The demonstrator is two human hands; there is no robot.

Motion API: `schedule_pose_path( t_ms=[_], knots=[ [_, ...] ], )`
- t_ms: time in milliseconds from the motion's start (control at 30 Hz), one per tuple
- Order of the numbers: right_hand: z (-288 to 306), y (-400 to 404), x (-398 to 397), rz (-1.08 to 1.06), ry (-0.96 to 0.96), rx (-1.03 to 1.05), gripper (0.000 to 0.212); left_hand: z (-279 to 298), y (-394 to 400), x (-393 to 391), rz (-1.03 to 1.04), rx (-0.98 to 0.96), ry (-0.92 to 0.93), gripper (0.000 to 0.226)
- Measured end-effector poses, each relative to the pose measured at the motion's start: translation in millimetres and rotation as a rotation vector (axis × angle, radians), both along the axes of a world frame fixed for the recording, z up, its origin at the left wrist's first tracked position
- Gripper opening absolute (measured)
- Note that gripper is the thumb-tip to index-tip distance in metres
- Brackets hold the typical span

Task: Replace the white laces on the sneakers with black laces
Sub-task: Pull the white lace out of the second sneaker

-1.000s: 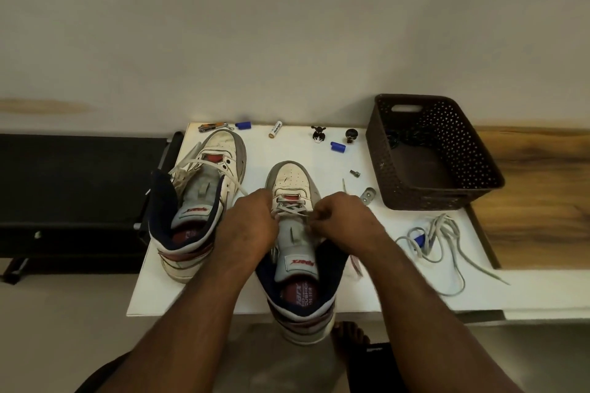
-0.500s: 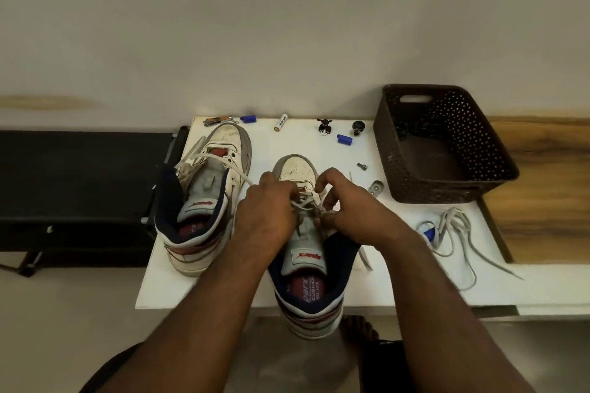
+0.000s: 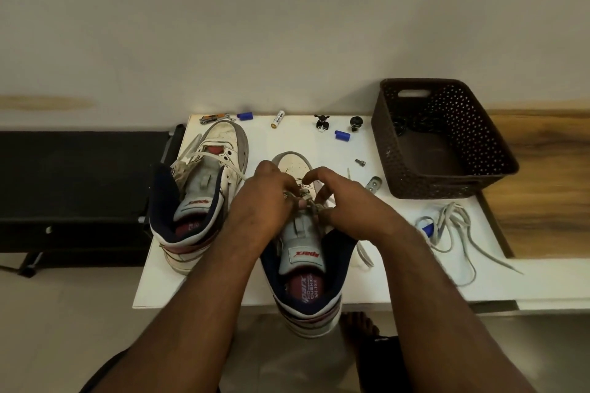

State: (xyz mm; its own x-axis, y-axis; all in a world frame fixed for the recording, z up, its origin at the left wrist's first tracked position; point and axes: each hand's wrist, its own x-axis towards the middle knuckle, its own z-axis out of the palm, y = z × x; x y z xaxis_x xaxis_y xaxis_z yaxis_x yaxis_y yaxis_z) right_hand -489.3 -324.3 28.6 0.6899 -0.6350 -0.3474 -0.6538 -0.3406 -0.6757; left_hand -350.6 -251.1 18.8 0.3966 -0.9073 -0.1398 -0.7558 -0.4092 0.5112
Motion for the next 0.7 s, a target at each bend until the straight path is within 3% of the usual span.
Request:
schedule_pose_path(
  t_ms=[100,233,300,400,467,567,633,700],
  knots=[
    [0.8,-0.4,0.1,-0.009,0.006,0.002,0.057,2.2,0.7,-1.4,0.087,-0.072,-0.038,0.020],
    [1.9,0.7,1.8,-0.003,0.032,-0.049,0.065,7.2,3.8,-5.6,0.310,-0.326,-0.142,0.017],
    [0.7,1.4,3.6,0.005,0.054,-0.110,0.068,7.5,2.0,-4.4,0.220,-0.359,-0.117,0.017],
    [-0.8,1.3,4.9,0.012,0.064,-0.134,0.069,3.9,-1.2,-1.9,-0.018,-0.141,-0.092,0.034],
    [-1.2,0.7,4.7,0.012,0.070,-0.123,0.071,5.6,-0.3,-1.1,-0.058,0.022,-0.193,0.029],
    [-1.0,0.9,4.8,0.007,0.086,-0.107,0.073,5.2,-1.3,0.7,-0.037,0.056,-0.260,0.021],
    [0.4,0.7,4.6,0.017,0.100,-0.097,0.070,2.5,-2.0,1.1,-0.021,-0.098,-0.236,0.016],
    [3.0,0.6,3.9,0.030,0.119,-0.094,0.065,1.4,-2.0,0.7,0.141,-0.426,-0.107,0.009]
  ],
)
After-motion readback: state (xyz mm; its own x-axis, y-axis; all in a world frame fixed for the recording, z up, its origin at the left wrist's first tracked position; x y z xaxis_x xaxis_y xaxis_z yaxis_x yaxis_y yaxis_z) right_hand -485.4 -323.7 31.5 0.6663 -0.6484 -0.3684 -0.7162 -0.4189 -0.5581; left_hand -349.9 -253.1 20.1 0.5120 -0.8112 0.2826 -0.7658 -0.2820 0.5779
